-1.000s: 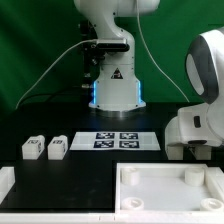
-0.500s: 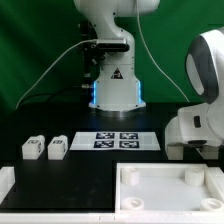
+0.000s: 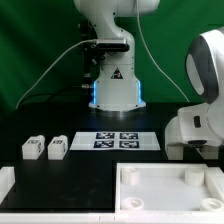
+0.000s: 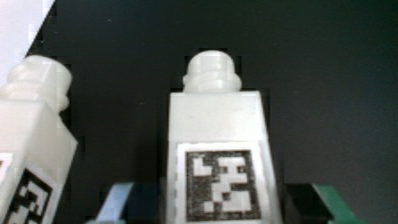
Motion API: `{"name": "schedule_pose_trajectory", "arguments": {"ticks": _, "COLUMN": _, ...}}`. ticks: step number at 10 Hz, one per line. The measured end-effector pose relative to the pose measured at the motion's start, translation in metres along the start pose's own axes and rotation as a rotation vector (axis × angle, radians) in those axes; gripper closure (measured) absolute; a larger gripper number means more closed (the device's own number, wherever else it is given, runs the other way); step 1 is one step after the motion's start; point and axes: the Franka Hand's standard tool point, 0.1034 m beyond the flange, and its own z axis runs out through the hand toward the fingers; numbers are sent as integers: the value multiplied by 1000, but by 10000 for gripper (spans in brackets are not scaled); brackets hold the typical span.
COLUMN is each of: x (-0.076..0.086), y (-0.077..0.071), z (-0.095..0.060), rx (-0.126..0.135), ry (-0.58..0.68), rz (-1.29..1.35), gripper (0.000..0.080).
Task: Assemble one leg
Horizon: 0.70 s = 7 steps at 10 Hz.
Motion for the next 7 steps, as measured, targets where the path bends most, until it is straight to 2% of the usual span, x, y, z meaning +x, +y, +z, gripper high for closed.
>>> {"name": "schedule_pose_trajectory", "arguments": {"ticks": 2, "x": -10, "y": 3, "z": -49, "rx": -4, "ry": 91, "rz": -71, "gripper": 509}}
{"name": "schedule_pose_trajectory", "arguments": {"ticks": 3, "x": -18, "y": 8, "z": -66, "rx": 2, "ry": 103, "rz": -86, "gripper": 509}}
{"name": "schedule_pose_trajectory", "arguments": {"ticks": 4, "x": -20, "y": 14, "z": -90, "rx": 14, "ry": 194, "rz": -95, "gripper": 508}}
{"name": "schedule_pose_trajectory", "arguments": {"ticks": 5, "x": -29, "y": 26, "z": -117, "rx": 21, "ry": 376, "rz": -95, "gripper": 508}}
{"name": "schedule_pose_trajectory", "arguments": {"ticks": 6, "x": -48, "y": 37, "z": -121, "rx": 10, "ry": 434, "rz": -86, "gripper": 508}}
{"name": "schedule_pose_trajectory", "arguments": {"ticks": 7, "x": -47, "y": 38, "z": -133, "rx": 13, "ry": 549, "rz": -81, "gripper": 508}}
